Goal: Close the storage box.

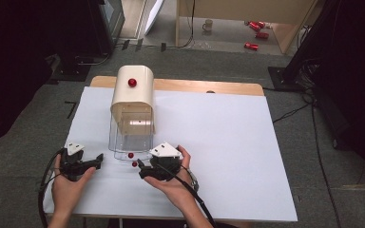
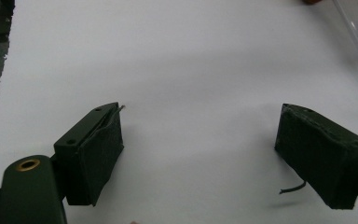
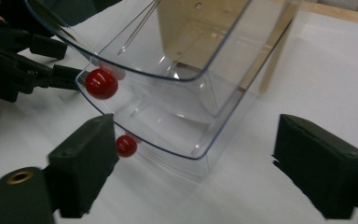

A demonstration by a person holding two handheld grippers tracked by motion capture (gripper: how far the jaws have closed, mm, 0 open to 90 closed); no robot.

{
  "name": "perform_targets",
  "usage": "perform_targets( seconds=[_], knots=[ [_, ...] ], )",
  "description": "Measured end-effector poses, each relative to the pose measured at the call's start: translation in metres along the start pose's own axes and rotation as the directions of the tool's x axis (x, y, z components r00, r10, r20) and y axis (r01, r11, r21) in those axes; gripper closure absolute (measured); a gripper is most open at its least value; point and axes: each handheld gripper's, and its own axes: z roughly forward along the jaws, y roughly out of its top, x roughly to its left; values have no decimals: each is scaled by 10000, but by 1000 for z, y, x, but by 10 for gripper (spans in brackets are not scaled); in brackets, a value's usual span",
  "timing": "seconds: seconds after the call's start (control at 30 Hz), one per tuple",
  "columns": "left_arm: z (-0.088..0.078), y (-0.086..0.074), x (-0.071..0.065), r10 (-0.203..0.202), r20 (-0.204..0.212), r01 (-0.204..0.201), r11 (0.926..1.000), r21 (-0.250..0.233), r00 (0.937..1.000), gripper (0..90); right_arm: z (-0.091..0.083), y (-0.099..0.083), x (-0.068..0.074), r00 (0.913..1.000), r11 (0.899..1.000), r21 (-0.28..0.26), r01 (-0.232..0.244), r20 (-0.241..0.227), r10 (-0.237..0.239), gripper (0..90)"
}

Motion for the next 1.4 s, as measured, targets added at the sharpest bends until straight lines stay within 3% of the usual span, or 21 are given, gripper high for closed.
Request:
perform_targets(
  seconds=[0.33,0.63,0.93,1.4],
  knots=[
    [0,0,0,-10,3,10,10000,-5,10000,148,19,4,11,10000,9998,195,-74,17,73,42],
    [0,0,0,-24,4,24,10000,-14,10000,148,31,4,18,9994,9998,6,187,278,-187,62],
    [0,0,0,-27,7,27,10000,-11,10000,149,29,5,20,9980,9989,-56,471,430,-468,74],
    [0,0,0,-40,2,40,10000,-22,10000,149,18,15,18,9986,9991,-240,346,398,-336,97]
  ],
)
